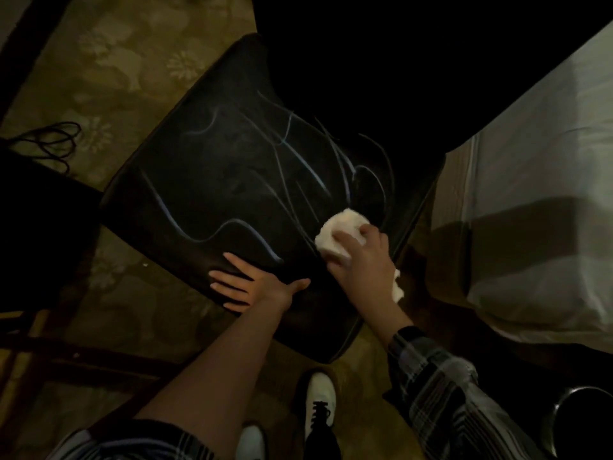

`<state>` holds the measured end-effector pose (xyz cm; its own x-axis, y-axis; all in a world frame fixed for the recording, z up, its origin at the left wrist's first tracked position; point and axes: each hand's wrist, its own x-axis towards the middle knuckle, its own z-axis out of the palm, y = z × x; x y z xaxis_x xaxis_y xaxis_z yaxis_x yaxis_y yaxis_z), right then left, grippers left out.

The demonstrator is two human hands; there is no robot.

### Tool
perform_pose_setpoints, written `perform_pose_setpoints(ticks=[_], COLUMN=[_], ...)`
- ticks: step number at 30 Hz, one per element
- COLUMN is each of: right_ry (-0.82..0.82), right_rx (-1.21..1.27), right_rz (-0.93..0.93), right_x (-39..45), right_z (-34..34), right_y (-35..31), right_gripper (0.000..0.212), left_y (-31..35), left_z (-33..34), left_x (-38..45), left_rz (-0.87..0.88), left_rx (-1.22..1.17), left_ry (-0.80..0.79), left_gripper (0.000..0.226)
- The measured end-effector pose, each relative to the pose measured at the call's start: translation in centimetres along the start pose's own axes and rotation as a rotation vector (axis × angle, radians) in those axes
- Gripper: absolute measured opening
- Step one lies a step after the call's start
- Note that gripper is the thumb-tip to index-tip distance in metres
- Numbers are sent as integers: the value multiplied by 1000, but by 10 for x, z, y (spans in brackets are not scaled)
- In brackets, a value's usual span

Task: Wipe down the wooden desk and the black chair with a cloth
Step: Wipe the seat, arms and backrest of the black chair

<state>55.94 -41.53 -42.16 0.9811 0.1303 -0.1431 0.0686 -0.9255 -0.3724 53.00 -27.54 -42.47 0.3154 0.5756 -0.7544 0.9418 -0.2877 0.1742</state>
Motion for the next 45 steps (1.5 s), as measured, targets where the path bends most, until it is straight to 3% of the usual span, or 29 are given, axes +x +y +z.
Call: perform_pose_setpoints(ticks=[4, 7, 8, 12, 15, 20, 24, 28, 32, 37, 39, 41, 45], right_ry=[-48, -68, -55, 80, 147, 29, -55, 121, 178, 26, -31, 17, 99], right_rx=[12, -86, -110, -194, -84, 49, -20, 4, 55, 47, 16, -35, -80], right_rz=[-175, -469, -481, -58, 55, -122, -283, -133, 186, -36, -117, -182, -58], right_x=[-56, -26, -5, 81, 57, -67, -21, 36, -4, -91, -64, -23, 37], right_z=[9, -3, -10, -28, -17, 8, -7, -11, 6, 16, 6, -4, -14], right_y=[1, 23, 31, 53, 34, 10, 38, 52, 20, 3, 18, 38, 59], right_gripper=[51, 51, 50, 38, 40, 46, 44, 37, 40, 47, 41, 38, 37], left_y=[0, 1, 0, -1, 0, 0, 2, 3, 3, 3, 5, 7, 13], left_z=[-8, -13, -13, -7, -4, -8, -11, -1, 4, 3, 2, 5, 18], left_x=[0, 1, 3, 6, 4, 0, 0, -3, -12, -18, -19, -20, -24], left_rz=[15, 20, 18, 22, 16, 9, 15, 21, 6, 4, 0, -14, -50], left_rx=[23, 46, 51, 34, 20, 26, 21, -21, -58, -34, -24, -19, -36], left_ry=[-33, -51, -52, -76, -57, -39, -42, -39, -26, -36, -31, -23, -35], left_gripper=[149, 149, 148, 148, 148, 149, 147, 149, 146, 142, 142, 142, 142])
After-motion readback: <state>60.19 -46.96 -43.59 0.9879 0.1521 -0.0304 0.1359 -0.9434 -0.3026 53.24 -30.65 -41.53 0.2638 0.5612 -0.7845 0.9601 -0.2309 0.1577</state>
